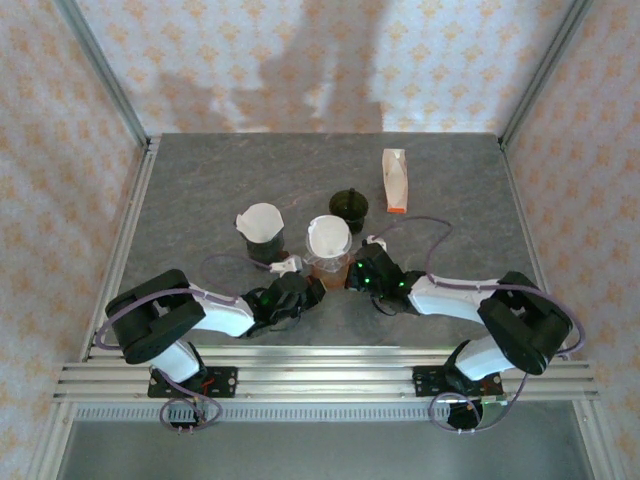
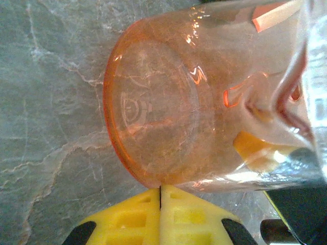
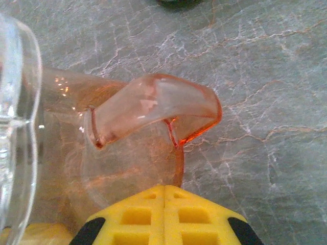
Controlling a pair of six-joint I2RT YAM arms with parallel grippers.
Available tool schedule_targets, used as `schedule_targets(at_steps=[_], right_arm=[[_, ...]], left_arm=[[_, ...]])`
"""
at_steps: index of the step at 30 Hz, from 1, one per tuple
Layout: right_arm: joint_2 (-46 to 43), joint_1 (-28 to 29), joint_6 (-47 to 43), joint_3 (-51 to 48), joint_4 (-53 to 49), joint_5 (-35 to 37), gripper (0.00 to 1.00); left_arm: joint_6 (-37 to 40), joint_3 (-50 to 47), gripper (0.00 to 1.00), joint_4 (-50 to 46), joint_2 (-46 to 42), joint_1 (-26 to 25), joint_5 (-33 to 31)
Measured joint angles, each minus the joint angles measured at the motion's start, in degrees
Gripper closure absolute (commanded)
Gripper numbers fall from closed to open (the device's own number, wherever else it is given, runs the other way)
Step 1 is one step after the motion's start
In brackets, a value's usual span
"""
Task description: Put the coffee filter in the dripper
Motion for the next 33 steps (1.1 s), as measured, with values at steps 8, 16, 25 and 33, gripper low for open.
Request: schedule_targets(at_steps=[8,16,25,33], right_arm=[[-3.8,0.5,0.0,-0.2,-0.5,-0.8,0.91],[-8.1,0.5,1.0,-1.8,-3.3,-0.8,0.82],[-11.4,2.7,1.6,-2.7,-5.2,-1.5,0.70],[-11.0,5.4,2.4,-4.4,-4.2,-4.3,0.81]], left_arm=[[-2.6,0.0,1.00,-2.8,-0.2,-2.6,0.1],[-4.1,0.7,1.00,-12.9,-8.3,-5.0,-0.3],[-2.6,3.2,0.86,-27.2,-21.3,-9.0,-3.3],[1.1,5.2,0.68,-41.3,-37.1,-16.2,-10.6]])
